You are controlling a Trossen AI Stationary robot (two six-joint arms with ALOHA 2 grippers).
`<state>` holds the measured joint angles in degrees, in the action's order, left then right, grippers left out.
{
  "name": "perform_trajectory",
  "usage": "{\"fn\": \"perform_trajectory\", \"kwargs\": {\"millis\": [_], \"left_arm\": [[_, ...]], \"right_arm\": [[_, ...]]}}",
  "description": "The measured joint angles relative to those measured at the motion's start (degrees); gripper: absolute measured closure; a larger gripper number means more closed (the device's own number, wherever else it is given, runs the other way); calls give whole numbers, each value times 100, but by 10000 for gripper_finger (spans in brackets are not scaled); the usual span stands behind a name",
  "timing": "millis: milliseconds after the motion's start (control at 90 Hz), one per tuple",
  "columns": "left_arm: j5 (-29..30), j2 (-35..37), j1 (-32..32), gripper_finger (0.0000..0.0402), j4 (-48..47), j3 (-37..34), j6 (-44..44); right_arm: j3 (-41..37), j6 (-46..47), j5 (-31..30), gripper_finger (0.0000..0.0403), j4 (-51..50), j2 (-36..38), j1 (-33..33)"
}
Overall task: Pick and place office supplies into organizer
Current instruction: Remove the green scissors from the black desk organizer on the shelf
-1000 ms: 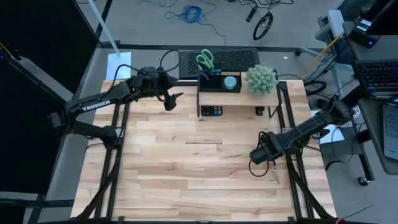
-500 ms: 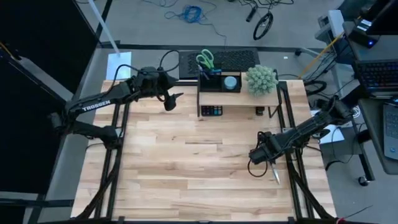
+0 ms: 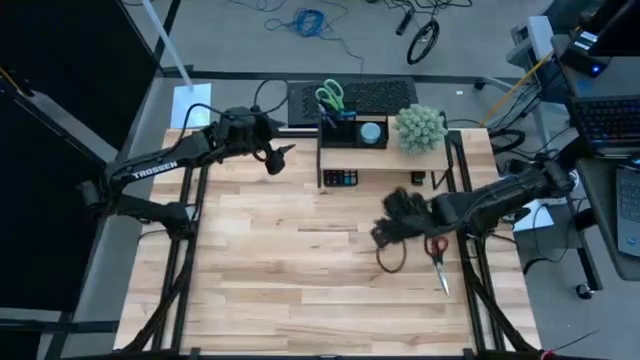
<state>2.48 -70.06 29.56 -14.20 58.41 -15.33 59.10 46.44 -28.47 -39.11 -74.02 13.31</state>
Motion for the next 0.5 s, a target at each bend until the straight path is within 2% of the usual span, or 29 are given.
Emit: {"fn": "perform_trajectory", "kwargs": {"millis": [89,167,244,344,500], "left_arm": [[96,2,0,93,-76,0,9],[95,2,-7,93,-149,0,87],[88,2,-7,93,-207,0,96],[88,2,-7,93,-263,0,98],[81,2,-7,93,-275,0,77]], "right_arm": [[342,-1682,0,226,1157,0,-456],[680,-2485,-8,229,1733,0,-967],[1003,-3154,44,231,1877,0,-1494],[1407,-3865,754,231,1934,-44,-2253],[1878,-4359,1854,231,2097,-326,-3436]]}}
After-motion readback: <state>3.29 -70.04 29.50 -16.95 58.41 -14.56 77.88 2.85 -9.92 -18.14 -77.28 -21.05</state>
